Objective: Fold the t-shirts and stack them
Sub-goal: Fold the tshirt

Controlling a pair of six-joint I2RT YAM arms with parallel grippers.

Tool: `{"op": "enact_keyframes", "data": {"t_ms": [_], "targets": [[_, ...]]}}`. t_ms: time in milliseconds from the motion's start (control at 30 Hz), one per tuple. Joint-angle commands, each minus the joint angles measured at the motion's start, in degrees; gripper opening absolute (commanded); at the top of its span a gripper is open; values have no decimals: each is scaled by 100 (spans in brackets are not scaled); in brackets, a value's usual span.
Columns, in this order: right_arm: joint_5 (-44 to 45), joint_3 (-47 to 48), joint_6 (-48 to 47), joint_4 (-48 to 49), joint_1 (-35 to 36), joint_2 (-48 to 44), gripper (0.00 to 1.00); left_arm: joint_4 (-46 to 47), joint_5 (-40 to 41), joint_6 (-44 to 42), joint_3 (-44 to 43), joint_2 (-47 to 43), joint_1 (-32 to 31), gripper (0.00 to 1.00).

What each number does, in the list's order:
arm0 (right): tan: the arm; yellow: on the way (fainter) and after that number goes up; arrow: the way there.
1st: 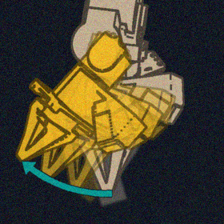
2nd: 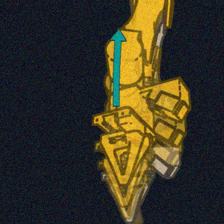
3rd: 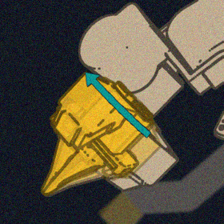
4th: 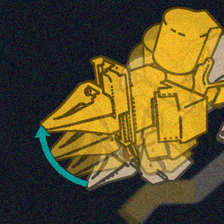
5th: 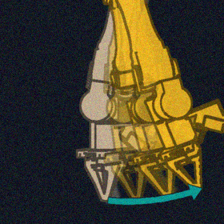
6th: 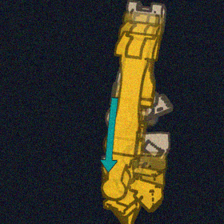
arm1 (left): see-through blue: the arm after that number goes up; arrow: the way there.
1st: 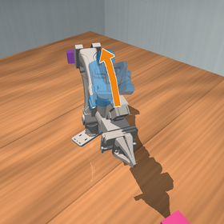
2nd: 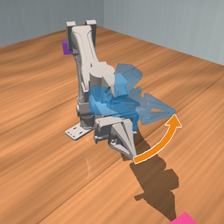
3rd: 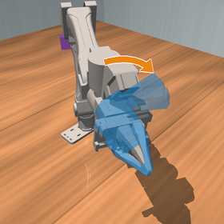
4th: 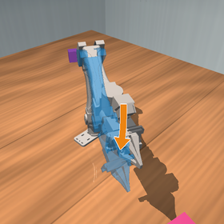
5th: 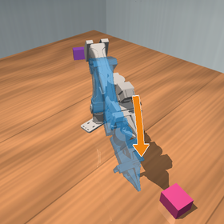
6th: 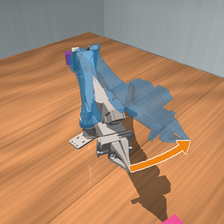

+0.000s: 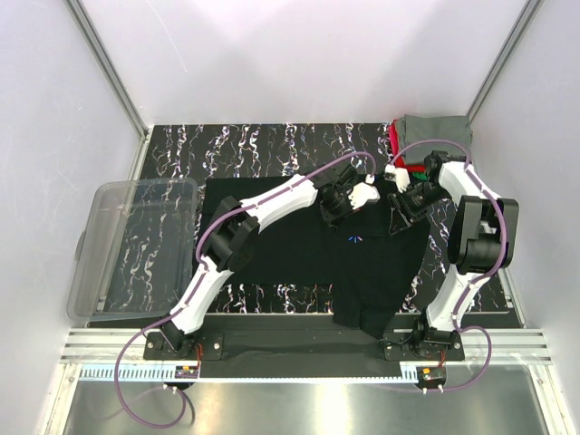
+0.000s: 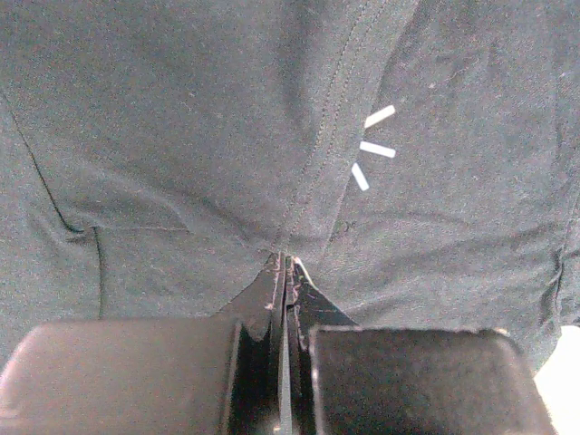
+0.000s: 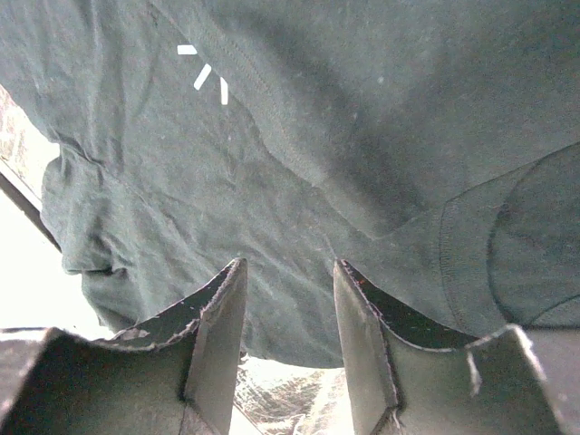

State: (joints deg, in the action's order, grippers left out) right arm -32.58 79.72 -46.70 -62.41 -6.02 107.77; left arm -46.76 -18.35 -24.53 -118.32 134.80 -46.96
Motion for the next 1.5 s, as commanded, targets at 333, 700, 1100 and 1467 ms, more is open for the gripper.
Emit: {"op": "enact_keyframes", "data": {"t_ms": [333, 700, 1100, 1467], "targets": [[208, -18, -24, 502, -66, 508, 52, 168, 68, 80, -51, -59, 3, 0], [103, 43, 56, 642, -66, 676, 48, 176, 112, 89, -42, -51, 11, 0], [50, -334, 117, 599, -57, 246, 0, 176, 279, 10, 2, -173, 47, 0], [-144, -555, 11, -271, -66, -423, 0, 168, 437, -122, 117, -455, 143, 0]]}}
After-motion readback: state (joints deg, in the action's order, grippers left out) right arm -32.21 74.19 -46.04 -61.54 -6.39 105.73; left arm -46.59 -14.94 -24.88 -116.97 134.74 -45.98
